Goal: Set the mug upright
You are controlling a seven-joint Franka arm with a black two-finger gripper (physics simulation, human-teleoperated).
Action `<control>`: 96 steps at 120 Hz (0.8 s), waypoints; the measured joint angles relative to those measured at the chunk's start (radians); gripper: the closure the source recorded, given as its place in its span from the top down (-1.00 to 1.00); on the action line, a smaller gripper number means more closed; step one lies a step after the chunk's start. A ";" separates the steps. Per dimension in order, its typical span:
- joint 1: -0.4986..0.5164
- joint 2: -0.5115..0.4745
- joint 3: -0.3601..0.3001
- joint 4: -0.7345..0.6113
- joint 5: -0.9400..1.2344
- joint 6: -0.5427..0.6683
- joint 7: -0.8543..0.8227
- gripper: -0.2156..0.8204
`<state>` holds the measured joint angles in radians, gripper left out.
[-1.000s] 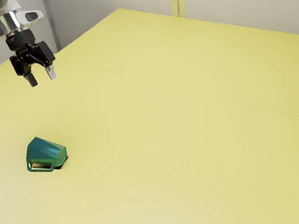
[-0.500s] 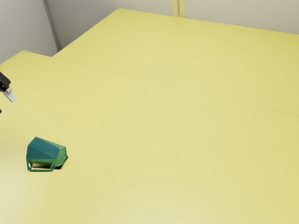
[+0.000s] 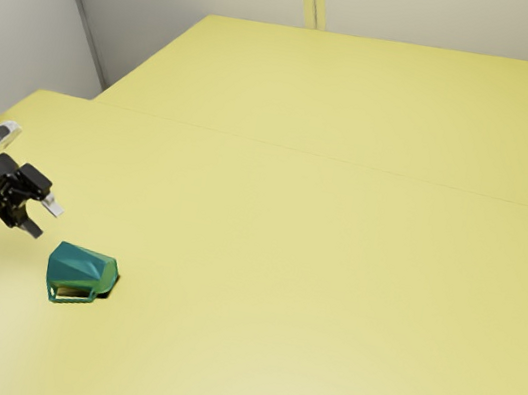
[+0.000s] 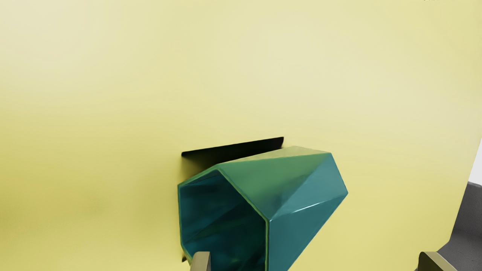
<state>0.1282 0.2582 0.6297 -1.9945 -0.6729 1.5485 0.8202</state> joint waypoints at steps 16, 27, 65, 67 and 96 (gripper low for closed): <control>0.000 0.000 -0.008 -0.065 -0.074 0.057 0.035 0.58; 0.000 0.001 -0.009 -0.078 -0.099 0.082 0.055 0.58; 0.000 -0.009 -0.010 -0.155 -0.127 0.109 0.106 0.58; 0.000 -0.010 -0.010 -0.156 -0.128 0.108 0.108 0.58; 0.000 -0.010 -0.052 -0.158 -0.138 0.078 0.134 0.58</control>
<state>0.1285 0.2484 0.5777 -2.1523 -0.8112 1.6265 0.9540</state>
